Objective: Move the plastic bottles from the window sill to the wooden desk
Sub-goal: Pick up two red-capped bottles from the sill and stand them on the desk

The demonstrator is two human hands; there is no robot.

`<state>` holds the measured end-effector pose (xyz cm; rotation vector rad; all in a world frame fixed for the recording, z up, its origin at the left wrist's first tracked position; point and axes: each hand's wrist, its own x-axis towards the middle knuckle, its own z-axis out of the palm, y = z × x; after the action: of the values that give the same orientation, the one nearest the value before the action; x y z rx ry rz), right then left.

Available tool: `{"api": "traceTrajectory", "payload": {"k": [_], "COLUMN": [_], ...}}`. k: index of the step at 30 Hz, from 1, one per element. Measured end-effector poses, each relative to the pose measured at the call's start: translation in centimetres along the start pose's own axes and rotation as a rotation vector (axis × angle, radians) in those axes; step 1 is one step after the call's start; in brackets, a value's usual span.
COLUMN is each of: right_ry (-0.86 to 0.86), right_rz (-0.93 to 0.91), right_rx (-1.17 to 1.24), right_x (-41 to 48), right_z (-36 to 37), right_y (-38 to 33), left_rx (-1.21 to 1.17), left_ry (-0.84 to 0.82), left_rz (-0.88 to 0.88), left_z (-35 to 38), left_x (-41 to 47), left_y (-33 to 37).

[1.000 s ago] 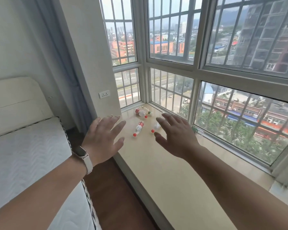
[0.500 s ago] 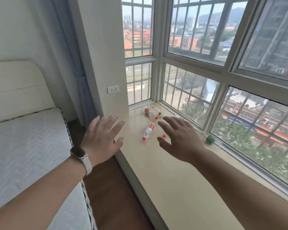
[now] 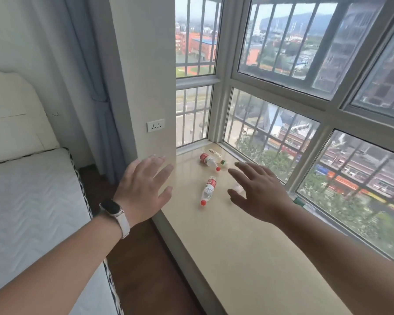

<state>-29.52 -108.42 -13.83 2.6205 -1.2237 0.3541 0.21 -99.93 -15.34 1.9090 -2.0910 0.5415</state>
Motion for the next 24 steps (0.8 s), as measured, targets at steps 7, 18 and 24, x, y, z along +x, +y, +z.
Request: {"api": "traceTrajectory", "payload": {"k": [7,18,24], "right_ry": [-0.015,0.028,-0.048], "right_rz": [-0.032,0.026,0.112], "right_rx": [0.026,0.13,0.16], "right_x": [4.8,14.3,18.8], "right_z": [3.4,13.3,17.5], "right_y": [1.0,6.3,13.1], "left_rx": [-0.023,-0.006,-0.047], "left_ry": [-0.041,-0.176,-0.166], "left_rz": [-0.034,0.002,0.128], "left_z": [3.3,11.8,16.6], "left_x": [2.7,12.7,21.7], "left_y": [-2.0,-5.7,-4.5]}}
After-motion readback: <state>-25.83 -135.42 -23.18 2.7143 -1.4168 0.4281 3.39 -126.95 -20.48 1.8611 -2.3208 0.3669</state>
